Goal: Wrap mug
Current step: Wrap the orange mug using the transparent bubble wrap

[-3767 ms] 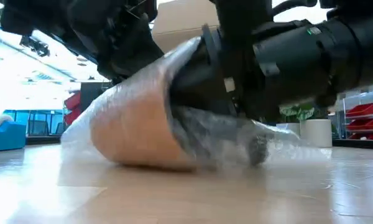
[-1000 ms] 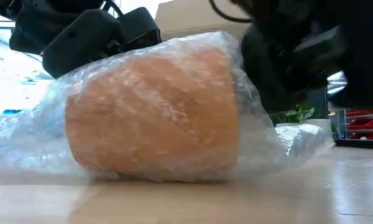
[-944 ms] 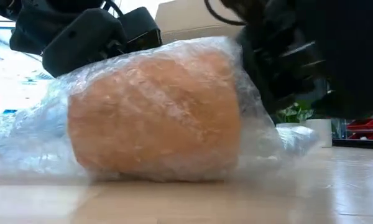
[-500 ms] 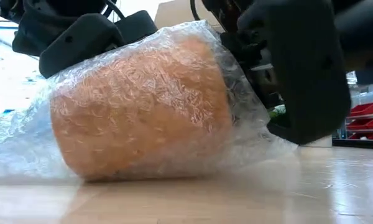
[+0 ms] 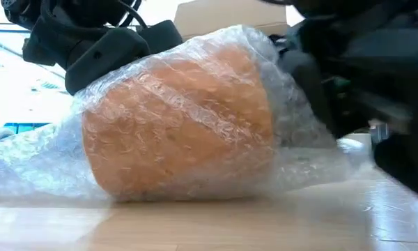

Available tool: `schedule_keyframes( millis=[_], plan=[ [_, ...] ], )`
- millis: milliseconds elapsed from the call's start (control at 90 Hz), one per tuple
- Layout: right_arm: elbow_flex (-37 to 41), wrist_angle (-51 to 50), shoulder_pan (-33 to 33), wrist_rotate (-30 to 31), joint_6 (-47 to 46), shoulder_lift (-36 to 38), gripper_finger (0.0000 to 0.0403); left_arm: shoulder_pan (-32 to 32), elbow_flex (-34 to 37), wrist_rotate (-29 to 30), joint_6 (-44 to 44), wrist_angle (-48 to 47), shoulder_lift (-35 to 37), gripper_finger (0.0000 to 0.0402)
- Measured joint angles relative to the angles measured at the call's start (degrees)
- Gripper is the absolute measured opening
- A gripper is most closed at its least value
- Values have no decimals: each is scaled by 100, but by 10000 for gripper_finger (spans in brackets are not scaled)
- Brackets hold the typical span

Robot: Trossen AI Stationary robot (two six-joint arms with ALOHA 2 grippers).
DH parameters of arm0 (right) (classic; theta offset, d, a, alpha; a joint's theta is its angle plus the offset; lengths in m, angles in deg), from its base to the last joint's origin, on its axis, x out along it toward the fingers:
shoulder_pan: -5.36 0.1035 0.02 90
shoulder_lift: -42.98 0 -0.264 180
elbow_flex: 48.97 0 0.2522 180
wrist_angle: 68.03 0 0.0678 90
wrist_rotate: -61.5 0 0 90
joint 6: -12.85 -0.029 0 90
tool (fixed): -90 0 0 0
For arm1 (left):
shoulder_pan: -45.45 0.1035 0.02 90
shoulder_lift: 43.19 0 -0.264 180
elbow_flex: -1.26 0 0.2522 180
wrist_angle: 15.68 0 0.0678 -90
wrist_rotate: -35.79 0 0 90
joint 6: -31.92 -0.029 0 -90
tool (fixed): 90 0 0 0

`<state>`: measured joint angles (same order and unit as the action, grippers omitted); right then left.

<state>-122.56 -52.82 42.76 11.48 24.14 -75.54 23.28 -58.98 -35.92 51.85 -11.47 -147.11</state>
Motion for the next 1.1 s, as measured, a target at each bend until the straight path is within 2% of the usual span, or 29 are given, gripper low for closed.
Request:
schedule_keyframes(
  millis=[189, 556, 700, 833, 1100],
  plan=[
    [0, -107, 233, 140, -2, 14, 124, 76, 6, -107, -23, -16, 0, 162],
    [4, -462, 852, 1870, 1069, 383, 195, 86, 20, -197, -41, -103, -2, 162],
    [4, -505, 940, 2181, 1329, 475, 207, 86, 20, -197, -41, -100, -2, 162],
    [4, -486, 757, 1995, 1753, 479, 215, 84, 20, -197, -41, -98, -2, 162],
    [4, -448, -91, 172, 2637, 463, 231, 81, 26, -285, -41, -103, -2, 162]
  ],
)
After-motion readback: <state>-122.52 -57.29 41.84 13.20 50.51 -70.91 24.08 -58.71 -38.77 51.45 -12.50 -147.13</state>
